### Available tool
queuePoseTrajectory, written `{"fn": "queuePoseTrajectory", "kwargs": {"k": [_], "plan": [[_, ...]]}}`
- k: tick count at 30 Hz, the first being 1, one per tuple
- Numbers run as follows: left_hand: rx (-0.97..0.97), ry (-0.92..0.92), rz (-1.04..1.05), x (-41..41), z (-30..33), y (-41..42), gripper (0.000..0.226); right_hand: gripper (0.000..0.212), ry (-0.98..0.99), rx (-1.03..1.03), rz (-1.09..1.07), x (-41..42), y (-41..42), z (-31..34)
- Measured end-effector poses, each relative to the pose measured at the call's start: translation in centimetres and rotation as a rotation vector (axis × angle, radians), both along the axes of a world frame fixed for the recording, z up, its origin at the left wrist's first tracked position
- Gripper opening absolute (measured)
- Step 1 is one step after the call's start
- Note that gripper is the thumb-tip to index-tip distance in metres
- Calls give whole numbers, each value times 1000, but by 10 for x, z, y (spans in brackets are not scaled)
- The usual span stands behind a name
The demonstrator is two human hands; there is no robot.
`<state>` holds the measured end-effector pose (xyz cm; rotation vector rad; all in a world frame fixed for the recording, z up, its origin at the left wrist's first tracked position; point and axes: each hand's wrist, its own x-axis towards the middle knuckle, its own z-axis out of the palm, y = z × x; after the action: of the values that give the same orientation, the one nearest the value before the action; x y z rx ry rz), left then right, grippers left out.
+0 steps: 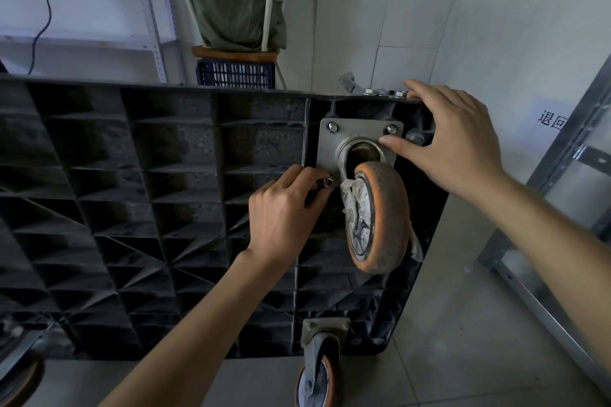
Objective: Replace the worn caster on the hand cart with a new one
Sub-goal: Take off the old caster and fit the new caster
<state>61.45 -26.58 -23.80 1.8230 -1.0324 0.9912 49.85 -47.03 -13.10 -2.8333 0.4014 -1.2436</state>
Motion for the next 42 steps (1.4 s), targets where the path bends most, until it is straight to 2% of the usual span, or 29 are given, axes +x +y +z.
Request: {"fn": "queuePoseTrajectory", "kwargs": {"k": [9, 15, 18, 21, 29, 36, 42], "plan": [[-69, -10, -17, -2, 5, 8, 17, 83, -3, 7, 2, 1, 0, 0], [-159, -30, -95, 1, 75, 20, 21, 82, -6, -22, 4, 1, -3, -1], [-80, 21, -161, 4, 114, 18, 19, 82, -3, -27, 8, 0, -2, -1], [76, 150, -188, 12, 141, 11, 18, 83, -3, -41, 0, 0, -1, -1], [288, 361, -162, 31, 165, -10, 19, 84, -13, -52, -4, 0, -1, 0], [365, 381, -158, 31, 168, -11, 23, 86, -1, -50, 0, 0, -2, -1], [278, 271, -105, 21, 154, -6, 39, 85, 4, -36, 11, -1, -1, 0]]}}
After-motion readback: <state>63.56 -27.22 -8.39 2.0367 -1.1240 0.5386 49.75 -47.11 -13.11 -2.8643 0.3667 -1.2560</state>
